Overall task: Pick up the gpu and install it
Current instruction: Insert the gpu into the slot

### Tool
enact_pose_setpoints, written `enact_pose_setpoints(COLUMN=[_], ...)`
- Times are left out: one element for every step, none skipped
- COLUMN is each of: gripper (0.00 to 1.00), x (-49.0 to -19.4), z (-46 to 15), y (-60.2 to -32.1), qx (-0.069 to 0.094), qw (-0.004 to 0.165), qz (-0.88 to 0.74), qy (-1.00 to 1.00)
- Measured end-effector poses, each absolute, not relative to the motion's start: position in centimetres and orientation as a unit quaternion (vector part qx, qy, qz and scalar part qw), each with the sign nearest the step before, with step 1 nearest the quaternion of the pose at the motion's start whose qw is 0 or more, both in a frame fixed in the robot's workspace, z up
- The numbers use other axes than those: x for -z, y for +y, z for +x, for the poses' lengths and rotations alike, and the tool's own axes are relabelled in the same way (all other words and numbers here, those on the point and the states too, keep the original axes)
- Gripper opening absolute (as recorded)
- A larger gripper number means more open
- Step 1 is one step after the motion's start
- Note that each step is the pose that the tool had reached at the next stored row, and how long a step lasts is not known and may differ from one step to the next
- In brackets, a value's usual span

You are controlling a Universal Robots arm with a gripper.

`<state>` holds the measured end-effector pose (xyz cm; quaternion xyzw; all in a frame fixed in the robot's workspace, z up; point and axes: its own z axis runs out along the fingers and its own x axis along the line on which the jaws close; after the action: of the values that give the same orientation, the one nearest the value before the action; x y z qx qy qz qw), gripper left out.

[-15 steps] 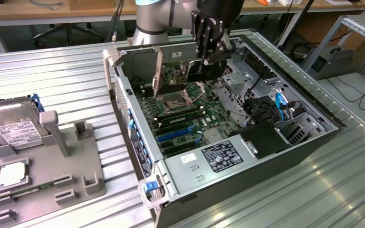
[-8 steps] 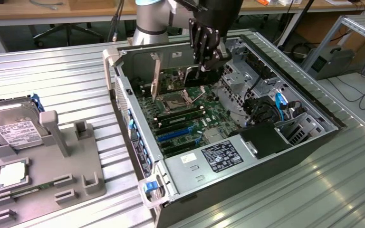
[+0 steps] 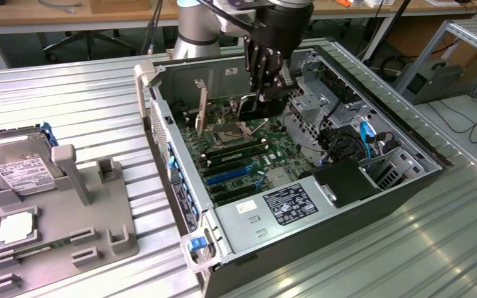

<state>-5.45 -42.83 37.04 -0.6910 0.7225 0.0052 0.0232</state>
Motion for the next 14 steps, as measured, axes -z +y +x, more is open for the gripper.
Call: enact_pose_setpoints(gripper=[0.27,0.27,0.27,0.27,0.27,0.27,0.27,0.27,0.27,0.27,0.27,0.27,0.27,0.27], x=[-36.9,-36.8,-36.7,-36.6,-36.6,-36.6,-36.6,-36.6,-36.6,-36.5,-36.3,-36.1,-36.0,-35.8], z=[-5.5,-5.5,-5.5,-5.5,-5.5,-5.5,-5.5,-5.5,-5.5,-5.5,-5.5,-5.5,-5.5,-5.5], y=[-42.9,-43.0,-43.2,-43.6,-43.8,-44.0,-44.2,-44.3,-44.4,-44.6,-44.7,-44.8,-44.9,-44.9], qx=[-0.005,-0.005,-0.005,-0.005,-0.005,-0.005,-0.005,-0.005,-0.005,-0.005,-0.005,-0.005,-0.005,-0.005], qw=[0.023,0.023,0.023,0.023,0.023,0.023,0.023,0.023,0.023,0.023,0.023,0.023,0.023,0.023], qz=[-0.691,-0.691,-0.691,-0.691,-0.691,-0.691,-0.692,-0.692,-0.692,-0.692,-0.692,-0.692,-0.692,-0.692], qy=[0.722,0.722,0.722,0.722,0.722,0.722,0.722,0.722,0.722,0.722,0.722,0.722,0.722,0.722])
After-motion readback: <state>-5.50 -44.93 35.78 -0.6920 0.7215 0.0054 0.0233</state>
